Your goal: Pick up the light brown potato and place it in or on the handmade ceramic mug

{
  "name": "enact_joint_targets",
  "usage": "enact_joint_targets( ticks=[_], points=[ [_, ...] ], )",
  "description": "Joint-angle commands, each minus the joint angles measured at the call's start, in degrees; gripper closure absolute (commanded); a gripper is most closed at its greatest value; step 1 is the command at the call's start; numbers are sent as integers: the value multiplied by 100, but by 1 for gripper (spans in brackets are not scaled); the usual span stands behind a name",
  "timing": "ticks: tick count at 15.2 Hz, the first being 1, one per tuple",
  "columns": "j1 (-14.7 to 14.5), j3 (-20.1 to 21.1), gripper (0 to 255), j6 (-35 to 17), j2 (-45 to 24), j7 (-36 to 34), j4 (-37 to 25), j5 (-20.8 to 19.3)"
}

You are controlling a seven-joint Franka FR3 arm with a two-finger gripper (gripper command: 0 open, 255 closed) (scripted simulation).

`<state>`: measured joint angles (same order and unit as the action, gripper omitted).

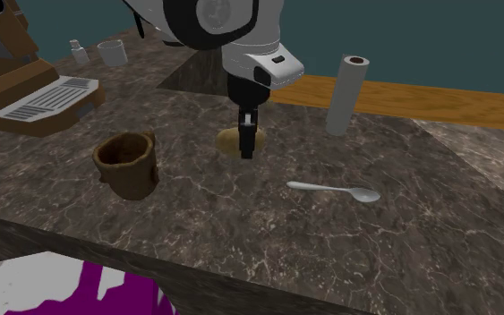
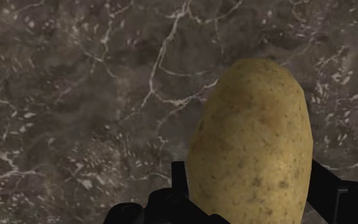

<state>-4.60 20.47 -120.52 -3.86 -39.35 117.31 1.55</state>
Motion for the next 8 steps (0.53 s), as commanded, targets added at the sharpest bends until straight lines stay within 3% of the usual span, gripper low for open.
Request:
enact_joint_targets(
  ticks=[1, 8],
  points=[
    [7, -2, 255, 159, 65, 18, -95, 25],
    [21, -8, 255, 677, 240, 44, -448, 84]
  ],
)
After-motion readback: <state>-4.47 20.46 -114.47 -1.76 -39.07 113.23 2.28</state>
